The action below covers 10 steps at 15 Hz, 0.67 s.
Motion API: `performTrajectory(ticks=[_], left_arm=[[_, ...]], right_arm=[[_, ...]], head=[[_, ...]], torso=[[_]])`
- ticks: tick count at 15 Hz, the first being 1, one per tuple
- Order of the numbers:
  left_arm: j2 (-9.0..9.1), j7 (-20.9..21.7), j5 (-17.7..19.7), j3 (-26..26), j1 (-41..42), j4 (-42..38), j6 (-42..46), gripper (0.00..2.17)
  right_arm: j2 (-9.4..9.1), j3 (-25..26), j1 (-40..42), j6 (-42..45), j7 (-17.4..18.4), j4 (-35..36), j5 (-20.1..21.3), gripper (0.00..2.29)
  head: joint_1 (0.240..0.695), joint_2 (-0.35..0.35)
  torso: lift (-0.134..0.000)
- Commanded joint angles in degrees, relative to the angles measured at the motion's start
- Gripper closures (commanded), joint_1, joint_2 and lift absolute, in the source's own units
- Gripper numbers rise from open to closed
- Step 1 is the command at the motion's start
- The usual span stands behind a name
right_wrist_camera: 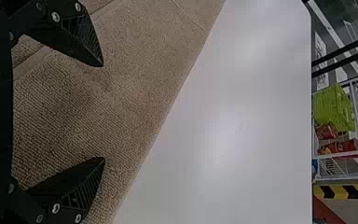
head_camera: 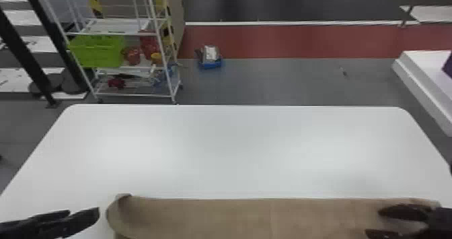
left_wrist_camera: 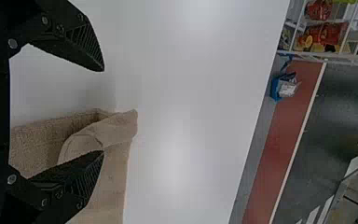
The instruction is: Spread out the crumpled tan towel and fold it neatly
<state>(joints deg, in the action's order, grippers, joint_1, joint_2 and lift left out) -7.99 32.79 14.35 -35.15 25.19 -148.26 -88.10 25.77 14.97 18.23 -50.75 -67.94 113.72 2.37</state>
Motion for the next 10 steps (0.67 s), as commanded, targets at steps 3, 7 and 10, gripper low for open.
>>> performTrajectory(ticks=[3, 7, 10], left_arm=[[-3.08, 5.2, -8.0, 1.1, 0.3, 1.3, 4.5, 0.03], [-4.40, 16.2, -13.4, 0.3, 4.7, 1.6, 9.0, 0.13], [-4.05, 13.6, -15.6, 6.3, 7.5, 1.7, 9.0, 0.21]], right_arm=[[-0.02, 0.5, 0.1, 0.0, -0.1, 0.4, 0.0, 0.18], [0.42, 1.2, 0.3, 2.1, 0.1, -0.5, 0.0, 0.18], [-0.02, 0.1, -1.4, 1.7, 0.2, -0.4, 0.0, 0.18]], head=[[0.695, 0.094], [0.695, 0.109], [0.695, 0.110]], torso=[[-0.122], [-0.122], [-0.122]])
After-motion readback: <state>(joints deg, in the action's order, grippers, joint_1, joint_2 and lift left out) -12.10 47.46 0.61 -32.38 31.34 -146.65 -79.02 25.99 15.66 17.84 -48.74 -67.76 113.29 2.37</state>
